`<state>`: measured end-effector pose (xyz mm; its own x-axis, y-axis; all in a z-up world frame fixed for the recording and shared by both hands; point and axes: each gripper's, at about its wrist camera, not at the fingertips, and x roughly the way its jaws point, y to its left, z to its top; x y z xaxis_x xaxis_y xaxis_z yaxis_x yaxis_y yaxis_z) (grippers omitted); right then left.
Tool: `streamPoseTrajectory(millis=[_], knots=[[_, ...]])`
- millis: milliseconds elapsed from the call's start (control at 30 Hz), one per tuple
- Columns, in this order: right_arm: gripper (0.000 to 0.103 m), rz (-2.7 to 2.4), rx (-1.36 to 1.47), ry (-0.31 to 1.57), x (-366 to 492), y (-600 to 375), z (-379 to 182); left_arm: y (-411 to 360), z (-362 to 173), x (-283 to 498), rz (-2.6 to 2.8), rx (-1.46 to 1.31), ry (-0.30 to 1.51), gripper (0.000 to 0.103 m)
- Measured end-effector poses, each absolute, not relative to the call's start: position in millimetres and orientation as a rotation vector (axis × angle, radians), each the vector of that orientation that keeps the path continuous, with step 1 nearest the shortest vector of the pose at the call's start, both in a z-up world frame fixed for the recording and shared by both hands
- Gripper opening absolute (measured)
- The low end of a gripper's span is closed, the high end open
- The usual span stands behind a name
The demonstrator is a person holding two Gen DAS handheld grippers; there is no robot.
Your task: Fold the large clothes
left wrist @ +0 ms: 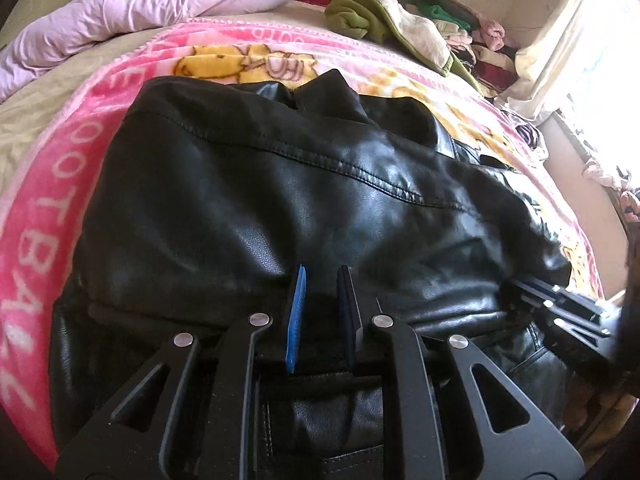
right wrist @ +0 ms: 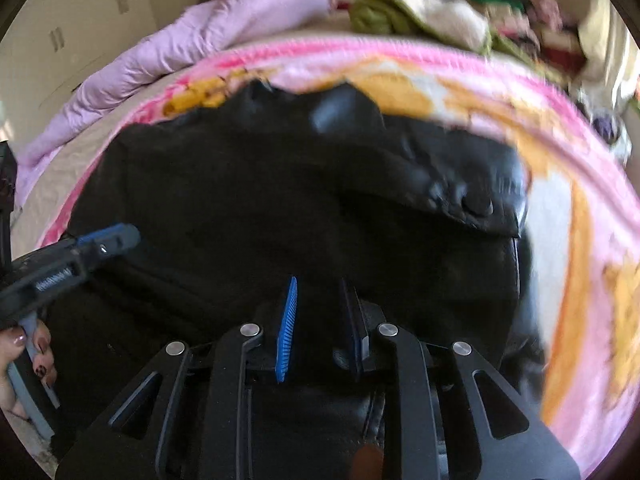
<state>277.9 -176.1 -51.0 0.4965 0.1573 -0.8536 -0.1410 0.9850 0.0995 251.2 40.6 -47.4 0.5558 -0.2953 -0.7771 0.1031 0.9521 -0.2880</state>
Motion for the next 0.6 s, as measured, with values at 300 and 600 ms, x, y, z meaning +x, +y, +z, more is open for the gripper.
streamPoseTrajectory(millis=[300,600], knots=[[0.020,0.206,0.149,1.008,269.3,-189.5,-59.2,40.8,-46.8,247.7,-0.246,-0.231,0.945,0.010],[0.035,0.226,0.163,0.855,258.4,-190.7,-15.0,37.2,-32.8,239.4,-0.274,-0.216,0.885,0.017]])
